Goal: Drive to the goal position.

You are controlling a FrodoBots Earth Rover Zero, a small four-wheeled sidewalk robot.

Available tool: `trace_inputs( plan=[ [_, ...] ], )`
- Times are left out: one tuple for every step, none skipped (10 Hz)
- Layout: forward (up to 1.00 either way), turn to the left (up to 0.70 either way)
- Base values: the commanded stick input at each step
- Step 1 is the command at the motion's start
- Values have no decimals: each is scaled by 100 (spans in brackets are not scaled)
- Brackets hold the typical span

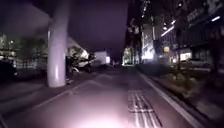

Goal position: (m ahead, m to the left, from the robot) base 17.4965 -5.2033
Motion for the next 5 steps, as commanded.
trace_inputs(
  plan=[
    [45,0],
    [45,0],
    [45,0],
    [45,0],
    [45,0]
  ],
)
